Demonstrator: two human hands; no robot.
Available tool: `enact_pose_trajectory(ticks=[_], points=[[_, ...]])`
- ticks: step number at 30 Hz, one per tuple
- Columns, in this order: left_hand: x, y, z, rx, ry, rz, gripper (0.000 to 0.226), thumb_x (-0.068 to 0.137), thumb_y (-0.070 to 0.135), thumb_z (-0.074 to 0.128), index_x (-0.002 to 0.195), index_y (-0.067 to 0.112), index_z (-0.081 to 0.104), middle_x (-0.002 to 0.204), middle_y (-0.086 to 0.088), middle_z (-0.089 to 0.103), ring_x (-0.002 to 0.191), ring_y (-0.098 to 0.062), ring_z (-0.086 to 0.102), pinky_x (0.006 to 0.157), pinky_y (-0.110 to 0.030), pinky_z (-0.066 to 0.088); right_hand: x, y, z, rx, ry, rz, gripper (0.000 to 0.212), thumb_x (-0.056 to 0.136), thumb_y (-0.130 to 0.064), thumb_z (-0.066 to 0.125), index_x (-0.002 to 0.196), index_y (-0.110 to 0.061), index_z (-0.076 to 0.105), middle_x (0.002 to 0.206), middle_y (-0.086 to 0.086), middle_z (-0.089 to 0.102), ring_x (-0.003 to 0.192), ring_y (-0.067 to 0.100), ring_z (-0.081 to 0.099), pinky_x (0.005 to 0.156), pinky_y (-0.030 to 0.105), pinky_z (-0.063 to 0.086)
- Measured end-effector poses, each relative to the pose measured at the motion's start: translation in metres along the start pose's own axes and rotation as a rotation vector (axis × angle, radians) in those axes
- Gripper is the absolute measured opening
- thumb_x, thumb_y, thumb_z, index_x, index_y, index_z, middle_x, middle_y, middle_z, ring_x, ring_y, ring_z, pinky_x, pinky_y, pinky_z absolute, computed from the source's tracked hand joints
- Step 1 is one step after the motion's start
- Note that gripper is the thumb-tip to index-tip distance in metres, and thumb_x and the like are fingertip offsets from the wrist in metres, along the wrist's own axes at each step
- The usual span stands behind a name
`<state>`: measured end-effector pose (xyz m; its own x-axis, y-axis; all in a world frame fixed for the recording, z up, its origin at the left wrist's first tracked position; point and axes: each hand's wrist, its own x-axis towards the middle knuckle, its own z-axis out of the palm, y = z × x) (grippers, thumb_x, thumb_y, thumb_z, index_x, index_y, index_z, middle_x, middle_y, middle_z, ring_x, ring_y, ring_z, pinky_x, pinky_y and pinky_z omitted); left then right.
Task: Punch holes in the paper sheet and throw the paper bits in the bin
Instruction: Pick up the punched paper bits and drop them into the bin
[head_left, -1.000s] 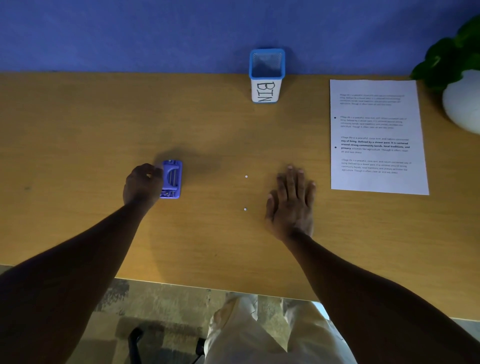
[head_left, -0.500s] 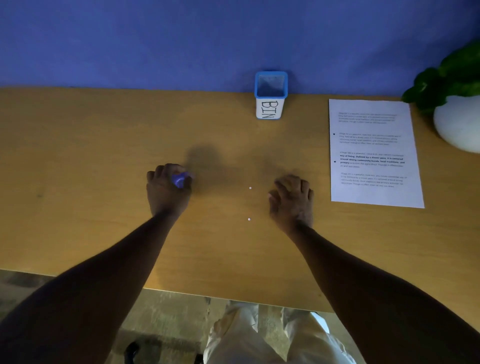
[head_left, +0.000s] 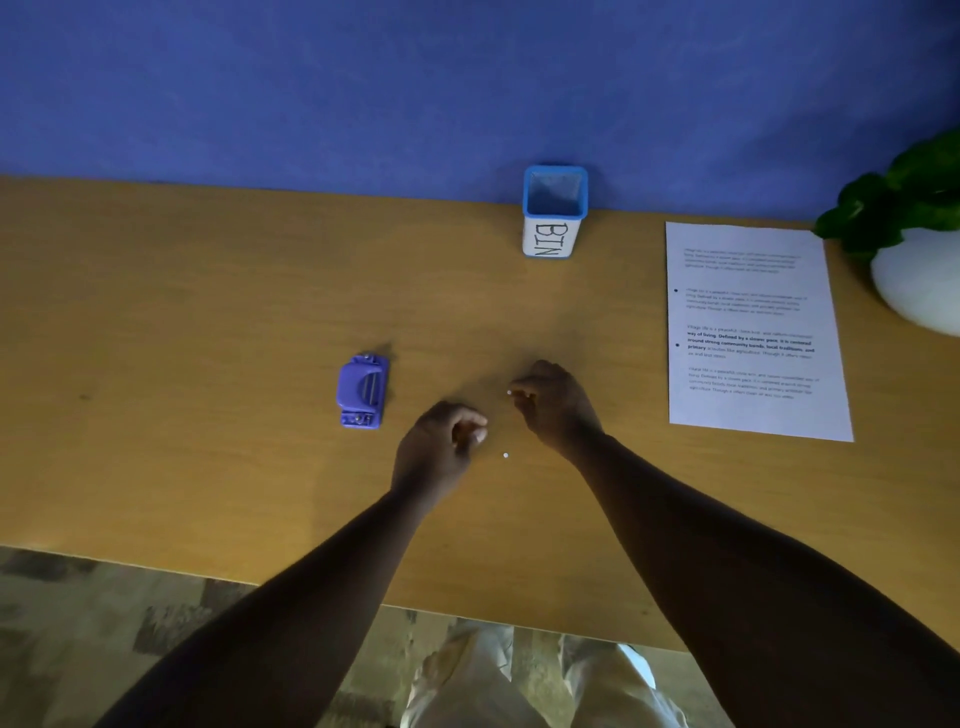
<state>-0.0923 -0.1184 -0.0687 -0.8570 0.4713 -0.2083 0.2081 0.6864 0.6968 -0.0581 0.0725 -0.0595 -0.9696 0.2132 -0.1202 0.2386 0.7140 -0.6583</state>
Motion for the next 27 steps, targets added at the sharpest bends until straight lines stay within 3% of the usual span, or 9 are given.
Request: enact_pose_trajectory(ticks=[11,14,19,27], points=[[-0.011,0.007,0.004,0.092,-0.084,0.126,0.037,0.069,0.045,0.084,0.102,0.035,0.072,0.094,0.015,0.062,0.091,-0.007,0.058,0.081,-0.037,0.053,0.014,-0.008,0.002,-0.063,-0.080,0.085,0.012,0.087,-0.006,0.063,0.092,-0.005,0.074,0.104,0.011,0.061,0.095,0.027,0.062,0.077,0.027,0.046],[-0.012,0.011,0.006,0.130,-0.061,0.117,0.033,0.069,0.046,0.084,0.098,0.035,0.073,0.093,0.015,0.063,0.090,-0.009,0.059,0.080,-0.039,0.054,0.015,-0.011,0.006,-0.134,-0.118,0.093,0.011,0.086,-0.004,0.060,0.090,-0.006,0.069,0.108,0.011,0.056,0.100,0.026,0.057,0.074,0.022,0.039],[-0.014,0.016,0.010,0.172,-0.038,0.107,0.024,0.073,0.047,0.081,0.093,0.035,0.074,0.095,0.015,0.067,0.094,-0.011,0.062,0.082,-0.042,0.054,0.014,-0.008,0.004,-0.164,-0.161,0.088,0.014,0.083,-0.001,0.059,0.094,-0.003,0.067,0.112,0.015,0.054,0.106,0.030,0.054,0.085,0.030,0.044],[-0.023,0.018,0.018,0.233,0.028,0.055,0.016,0.077,0.048,0.076,0.087,0.036,0.075,0.092,0.016,0.067,0.091,-0.006,0.061,0.076,-0.030,0.052,0.007,-0.004,0.004,-0.084,-0.126,0.127,0.010,0.082,0.002,0.058,0.084,-0.005,0.065,0.105,0.013,0.055,0.098,0.029,0.056,0.074,0.023,0.037]])
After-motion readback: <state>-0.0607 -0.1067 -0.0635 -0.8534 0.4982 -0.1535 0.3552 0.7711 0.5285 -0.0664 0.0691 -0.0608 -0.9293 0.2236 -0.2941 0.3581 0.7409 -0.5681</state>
